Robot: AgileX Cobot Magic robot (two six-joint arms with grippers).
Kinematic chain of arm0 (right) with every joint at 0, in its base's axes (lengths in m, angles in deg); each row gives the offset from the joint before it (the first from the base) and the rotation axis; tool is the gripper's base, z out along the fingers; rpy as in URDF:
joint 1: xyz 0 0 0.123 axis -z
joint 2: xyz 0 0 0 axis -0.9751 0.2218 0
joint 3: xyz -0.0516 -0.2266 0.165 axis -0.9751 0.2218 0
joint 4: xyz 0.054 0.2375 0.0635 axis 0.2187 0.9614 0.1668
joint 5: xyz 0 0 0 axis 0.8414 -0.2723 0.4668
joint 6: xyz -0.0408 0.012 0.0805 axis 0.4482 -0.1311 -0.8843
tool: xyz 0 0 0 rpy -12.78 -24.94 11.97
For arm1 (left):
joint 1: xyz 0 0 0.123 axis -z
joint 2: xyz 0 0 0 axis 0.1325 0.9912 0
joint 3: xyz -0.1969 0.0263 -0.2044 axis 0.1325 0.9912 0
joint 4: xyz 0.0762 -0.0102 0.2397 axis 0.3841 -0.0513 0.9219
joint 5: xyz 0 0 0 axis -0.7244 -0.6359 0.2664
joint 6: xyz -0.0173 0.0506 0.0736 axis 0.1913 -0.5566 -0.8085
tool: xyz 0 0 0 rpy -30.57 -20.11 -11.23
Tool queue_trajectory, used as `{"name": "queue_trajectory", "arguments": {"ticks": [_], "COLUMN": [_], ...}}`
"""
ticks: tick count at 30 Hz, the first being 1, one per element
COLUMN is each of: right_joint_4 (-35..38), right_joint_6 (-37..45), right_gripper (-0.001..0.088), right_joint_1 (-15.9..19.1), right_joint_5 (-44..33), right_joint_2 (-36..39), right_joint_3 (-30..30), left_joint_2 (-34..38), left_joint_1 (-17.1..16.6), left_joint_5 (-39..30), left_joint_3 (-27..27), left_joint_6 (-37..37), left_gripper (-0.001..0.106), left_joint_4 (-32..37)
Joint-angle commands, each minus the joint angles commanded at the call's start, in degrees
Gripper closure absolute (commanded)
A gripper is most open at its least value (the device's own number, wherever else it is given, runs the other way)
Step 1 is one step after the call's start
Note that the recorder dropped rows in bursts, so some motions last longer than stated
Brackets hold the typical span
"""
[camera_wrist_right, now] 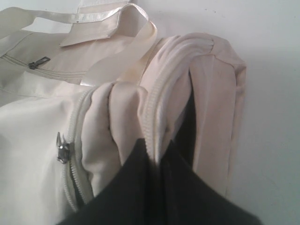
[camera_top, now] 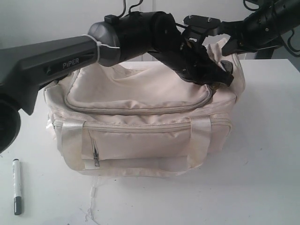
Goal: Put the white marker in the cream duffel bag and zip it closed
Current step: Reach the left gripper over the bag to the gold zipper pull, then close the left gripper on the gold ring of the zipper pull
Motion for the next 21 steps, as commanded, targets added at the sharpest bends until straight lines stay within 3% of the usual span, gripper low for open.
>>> {"name": "queue_trajectory", "arguments": {"ticks": [6,12,21], "right_joint_4": [0.0,0.0,0.0], "right_joint_6": [0.0,0.0,0.0], "right_gripper": [0.0868,0.0868,0.0868], "right_joint_1": [0.0,0.0,0.0], "right_joint_5": [0.0,0.0,0.0], "right_joint_2": [0.0,0.0,0.0], "right_joint_3": [0.0,0.0,0.0], "left_joint_2": [-4.34,-5.18,-7.45], "left_joint_1": [0.0,0.0,0.0], "left_joint_5": [-1.11,-9.68,-15.04], "left_joint_3": [0.0,0.0,0.0], "left_joint_6": [-0.12,0.37,0.37], "left_gripper": [0.105,0.105,0.105], "left_joint_4": [1.75,1.64,0.15]}}
